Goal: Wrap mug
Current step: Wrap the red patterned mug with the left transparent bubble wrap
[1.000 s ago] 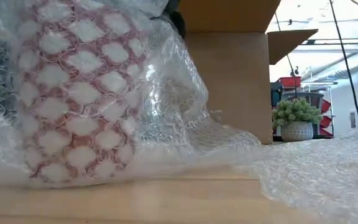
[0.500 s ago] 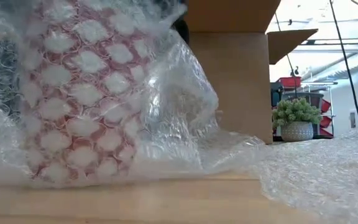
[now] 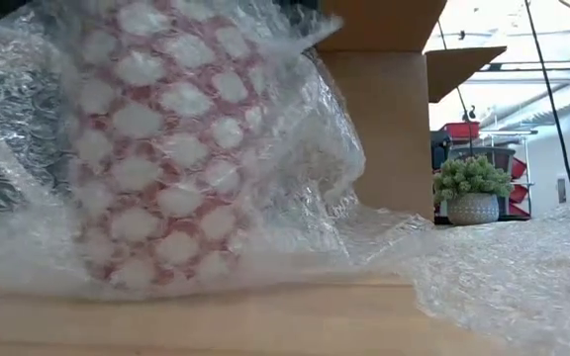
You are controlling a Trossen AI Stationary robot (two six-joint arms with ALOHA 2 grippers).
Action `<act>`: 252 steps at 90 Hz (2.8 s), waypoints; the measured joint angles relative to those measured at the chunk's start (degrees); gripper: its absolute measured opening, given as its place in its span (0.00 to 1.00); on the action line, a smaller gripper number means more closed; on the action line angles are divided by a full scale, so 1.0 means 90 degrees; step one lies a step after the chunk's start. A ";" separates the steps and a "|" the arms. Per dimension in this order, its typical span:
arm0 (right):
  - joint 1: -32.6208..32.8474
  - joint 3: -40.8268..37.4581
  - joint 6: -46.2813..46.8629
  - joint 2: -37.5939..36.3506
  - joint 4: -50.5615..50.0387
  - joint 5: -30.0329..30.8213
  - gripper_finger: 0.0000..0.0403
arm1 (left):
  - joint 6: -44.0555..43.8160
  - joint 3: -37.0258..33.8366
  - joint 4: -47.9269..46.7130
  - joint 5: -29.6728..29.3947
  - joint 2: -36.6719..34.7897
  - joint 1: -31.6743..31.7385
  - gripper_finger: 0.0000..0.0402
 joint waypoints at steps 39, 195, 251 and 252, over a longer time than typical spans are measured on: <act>-0.0024 0.0069 -0.0100 -0.1197 -0.0105 0.0041 0.49 | 0.0011 -0.0007 -0.0002 0.0043 0.0005 0.0007 0.01; 0.0233 -0.2334 0.1028 -0.0988 0.2093 0.0307 0.49 | 0.0109 0.0098 0.0039 -0.0007 0.0002 0.0010 0.01; 0.0233 -0.2373 0.0722 -0.0959 0.2239 0.0234 0.49 | 0.0353 0.0431 0.0245 0.0346 0.0495 0.0237 0.01; 0.0231 -0.2371 0.0705 -0.0970 0.2209 0.0234 0.49 | 0.0350 0.0436 0.0254 0.0348 0.0517 0.0242 0.01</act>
